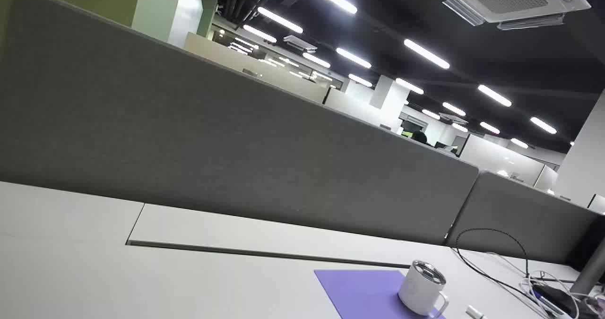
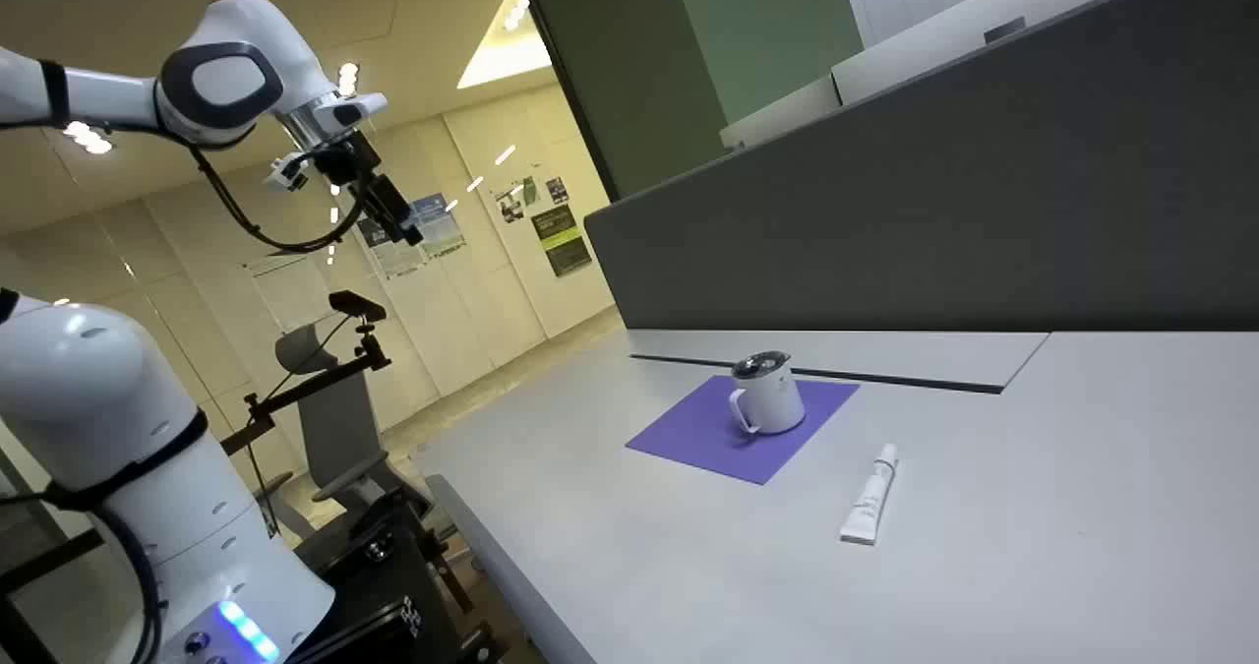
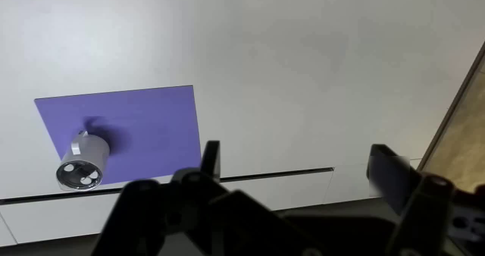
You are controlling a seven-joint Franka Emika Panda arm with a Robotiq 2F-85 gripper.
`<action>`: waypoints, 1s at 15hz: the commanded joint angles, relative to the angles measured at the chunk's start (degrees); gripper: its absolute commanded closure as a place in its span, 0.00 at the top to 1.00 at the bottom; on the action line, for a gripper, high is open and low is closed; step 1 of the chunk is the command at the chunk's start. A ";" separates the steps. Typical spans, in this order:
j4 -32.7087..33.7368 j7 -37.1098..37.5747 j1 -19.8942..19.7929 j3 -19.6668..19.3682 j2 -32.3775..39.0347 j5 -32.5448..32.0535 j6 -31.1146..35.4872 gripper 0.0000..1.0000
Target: Slide the lid to open the drinking hole of the cup
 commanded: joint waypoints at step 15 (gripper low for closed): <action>8.69 -30.84 1.89 -11.37 21.67 -1.88 9.27 1.00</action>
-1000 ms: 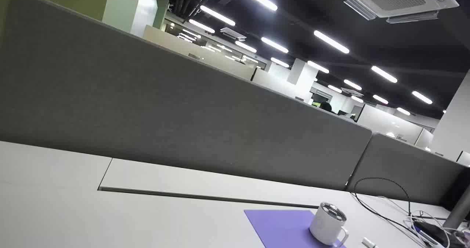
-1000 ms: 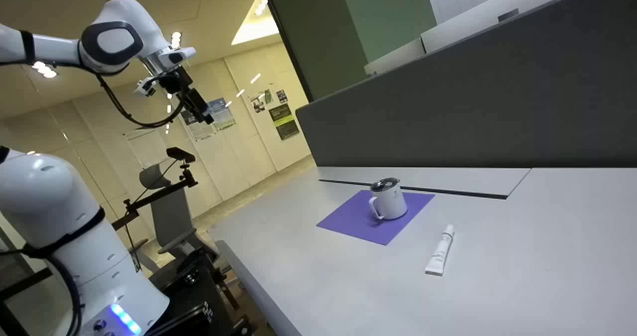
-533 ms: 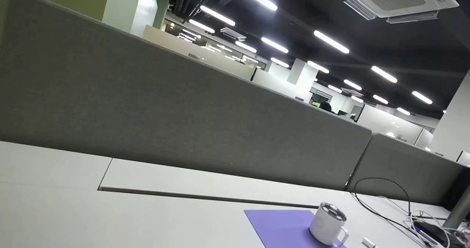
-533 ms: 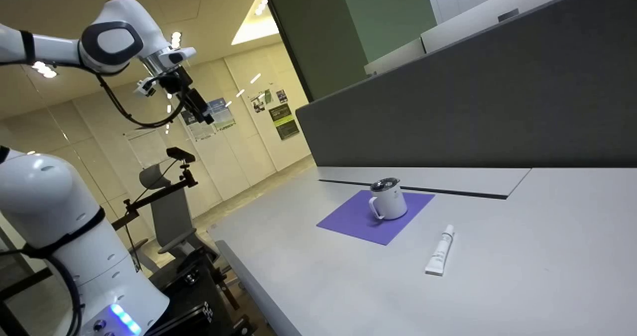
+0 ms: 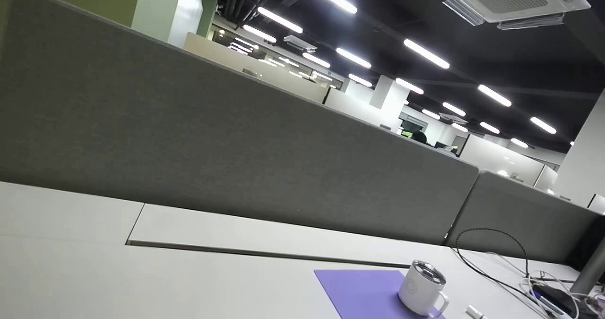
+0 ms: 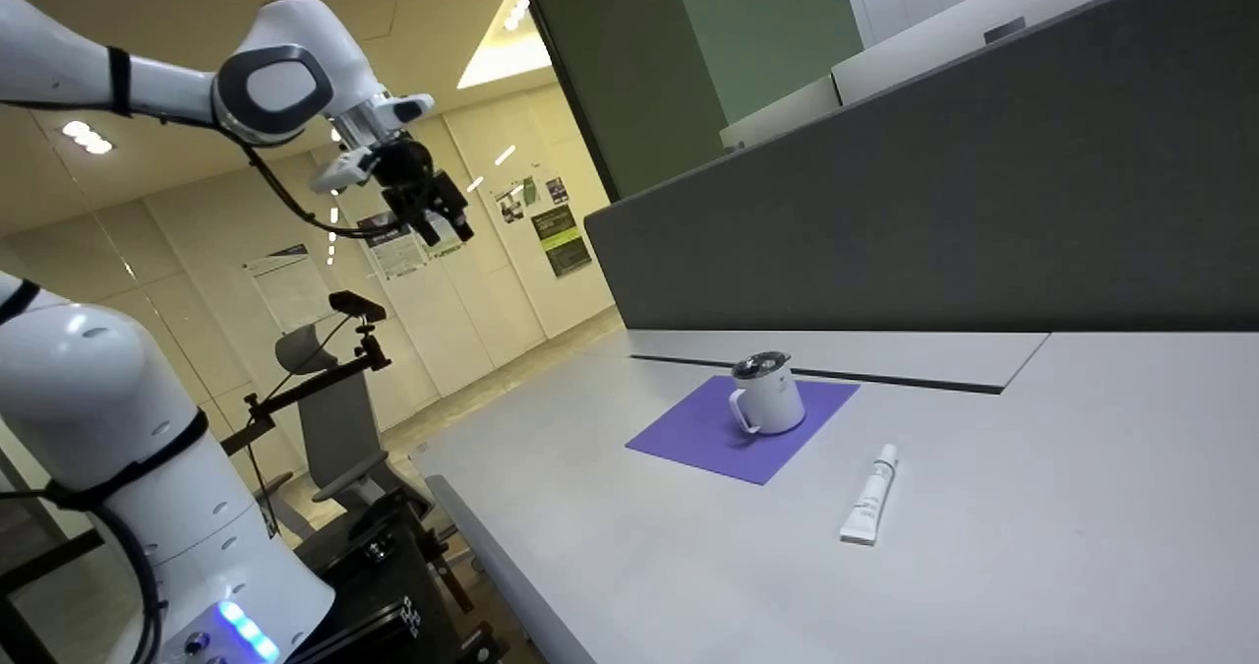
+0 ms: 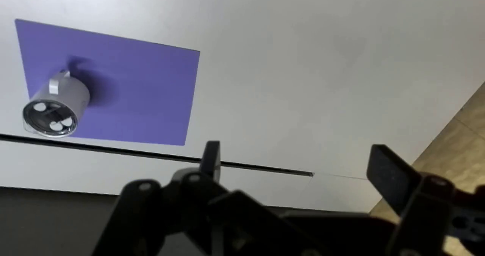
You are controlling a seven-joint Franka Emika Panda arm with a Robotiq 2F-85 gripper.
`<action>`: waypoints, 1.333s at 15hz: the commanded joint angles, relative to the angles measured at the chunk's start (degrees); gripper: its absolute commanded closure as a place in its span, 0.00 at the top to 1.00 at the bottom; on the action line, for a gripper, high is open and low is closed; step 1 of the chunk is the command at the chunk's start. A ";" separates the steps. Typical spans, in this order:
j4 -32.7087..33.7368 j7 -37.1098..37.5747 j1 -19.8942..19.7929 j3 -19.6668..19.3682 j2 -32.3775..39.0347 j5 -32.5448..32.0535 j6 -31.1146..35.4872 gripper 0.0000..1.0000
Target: Slide the lid to open the drinking hole of the cup
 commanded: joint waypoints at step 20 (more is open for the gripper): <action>24.08 -14.74 -9.84 -2.22 40.38 -21.29 10.88 1.00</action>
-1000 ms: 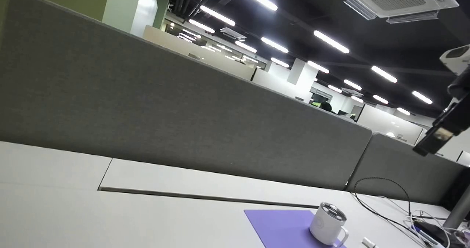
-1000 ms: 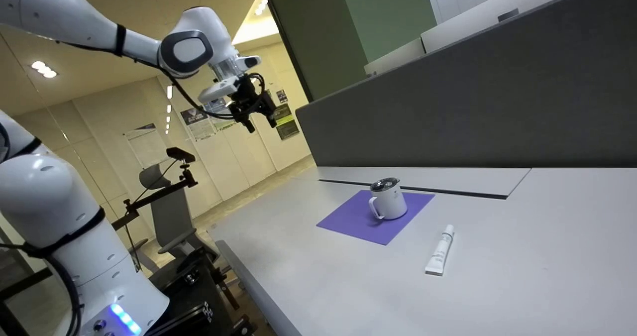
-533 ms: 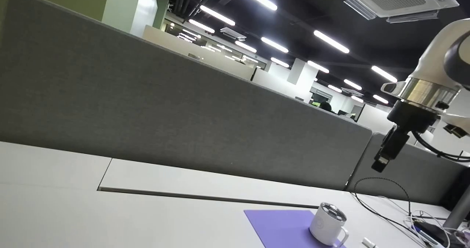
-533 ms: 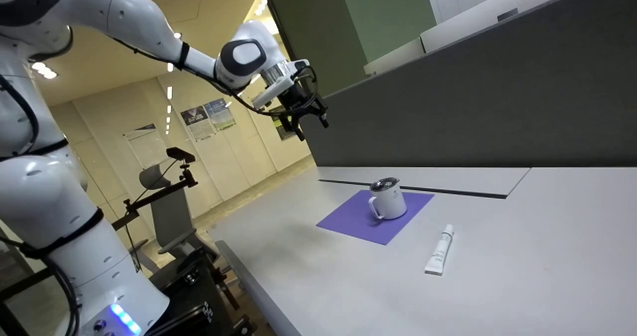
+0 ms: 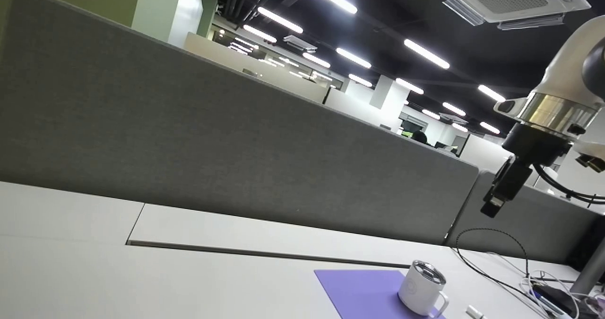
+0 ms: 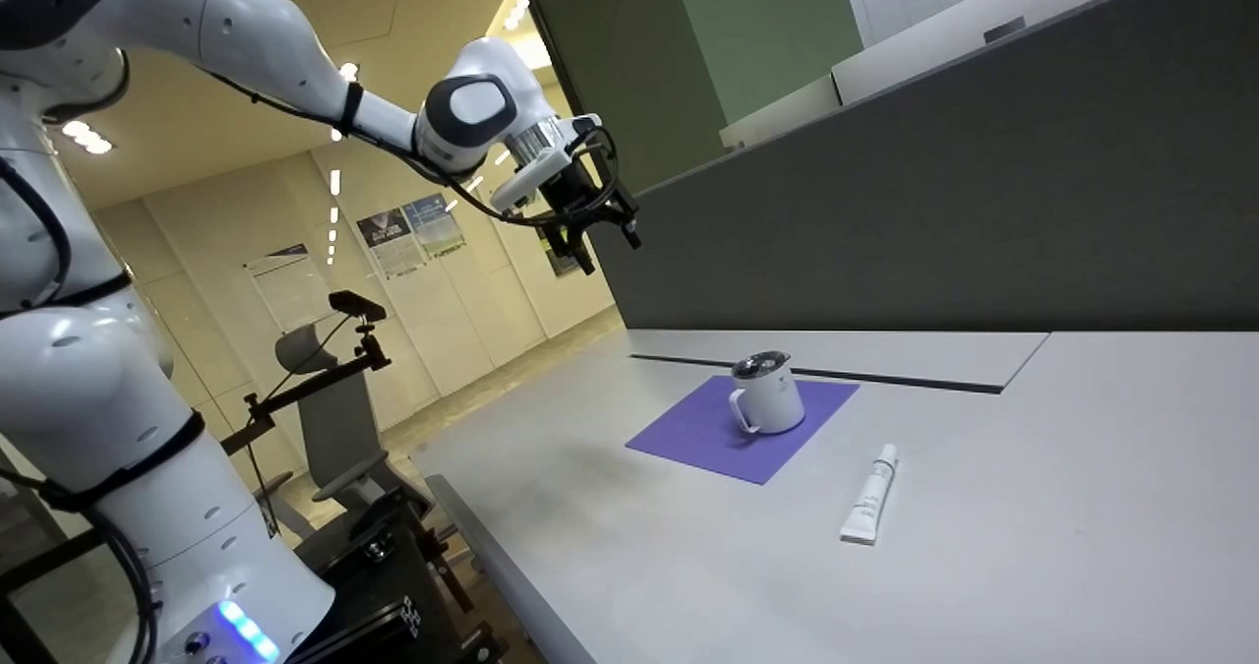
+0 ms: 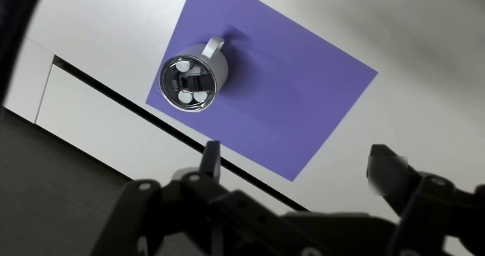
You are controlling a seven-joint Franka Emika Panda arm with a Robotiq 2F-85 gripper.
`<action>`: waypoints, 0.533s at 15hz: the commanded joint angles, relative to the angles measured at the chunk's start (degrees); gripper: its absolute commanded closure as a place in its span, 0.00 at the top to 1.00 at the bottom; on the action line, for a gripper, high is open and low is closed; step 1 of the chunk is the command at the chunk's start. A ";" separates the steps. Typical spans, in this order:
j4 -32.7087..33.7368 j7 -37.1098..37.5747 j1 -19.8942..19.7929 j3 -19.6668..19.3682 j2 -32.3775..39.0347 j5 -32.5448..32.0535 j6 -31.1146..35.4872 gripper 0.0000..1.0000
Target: Slide the lid to open the drinking hole of the cup
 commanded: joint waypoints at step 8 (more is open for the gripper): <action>13.22 1.31 -5.47 1.29 17.26 -4.92 2.90 0.45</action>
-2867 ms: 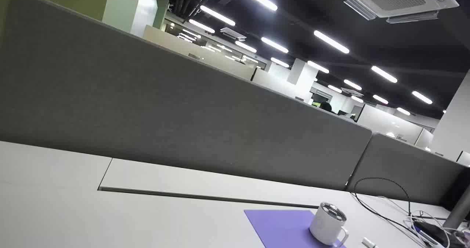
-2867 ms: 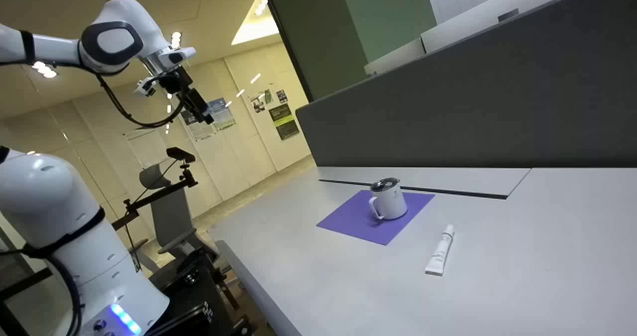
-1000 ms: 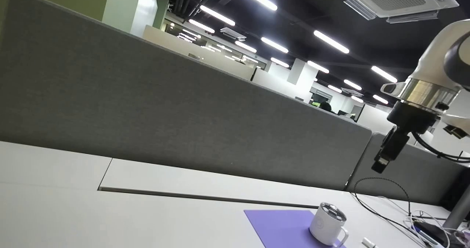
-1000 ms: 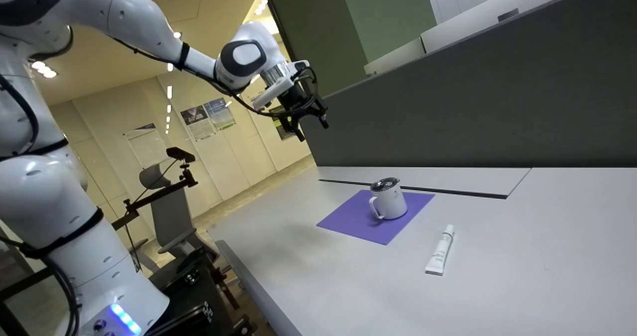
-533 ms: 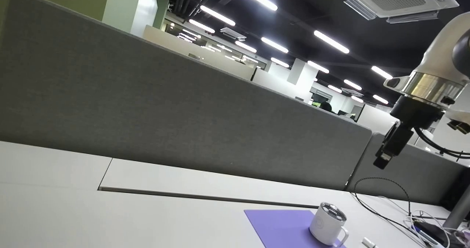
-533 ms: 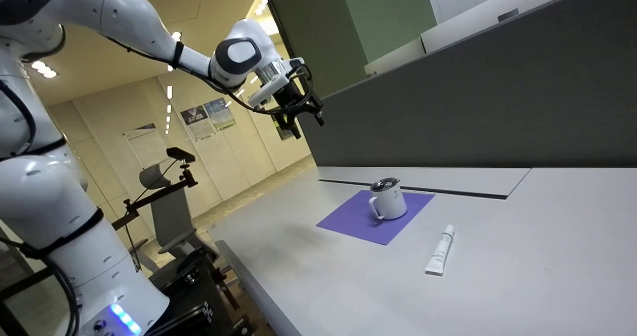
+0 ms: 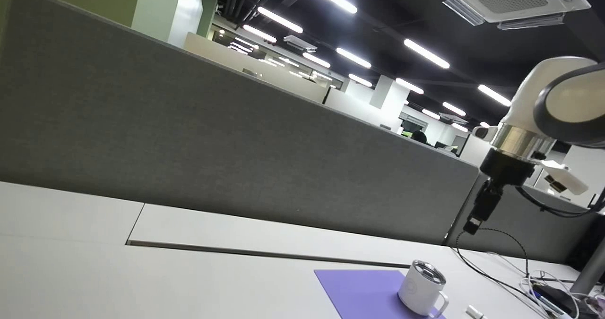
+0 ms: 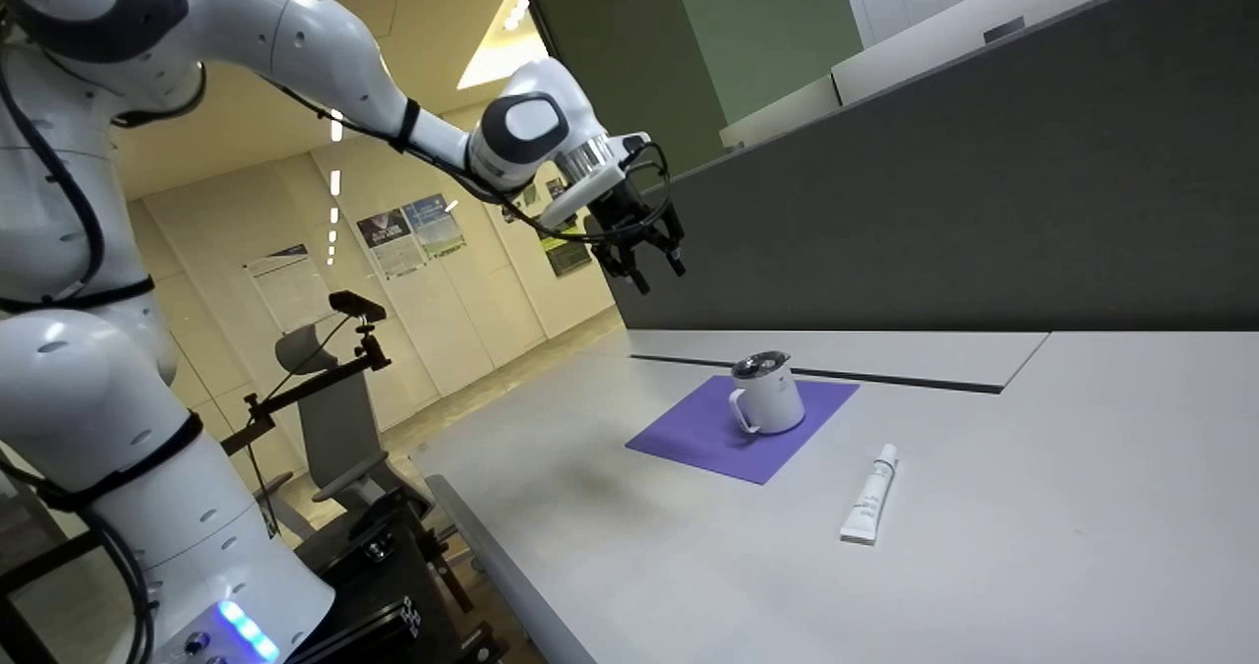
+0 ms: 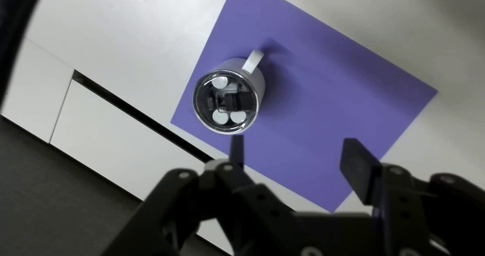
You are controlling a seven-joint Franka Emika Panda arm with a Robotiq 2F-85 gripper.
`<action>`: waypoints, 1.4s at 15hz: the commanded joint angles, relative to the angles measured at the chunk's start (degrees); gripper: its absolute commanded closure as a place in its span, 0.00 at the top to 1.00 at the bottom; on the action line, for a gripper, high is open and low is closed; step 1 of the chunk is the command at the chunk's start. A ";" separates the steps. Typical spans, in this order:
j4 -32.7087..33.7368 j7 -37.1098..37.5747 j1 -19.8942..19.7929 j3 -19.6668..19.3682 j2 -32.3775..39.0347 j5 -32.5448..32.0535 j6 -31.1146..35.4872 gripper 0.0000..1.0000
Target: Slide the lid to open the drinking hole of the cup
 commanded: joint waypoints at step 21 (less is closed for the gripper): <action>7.11 0.69 -4.93 1.67 15.95 -6.20 11.16 0.01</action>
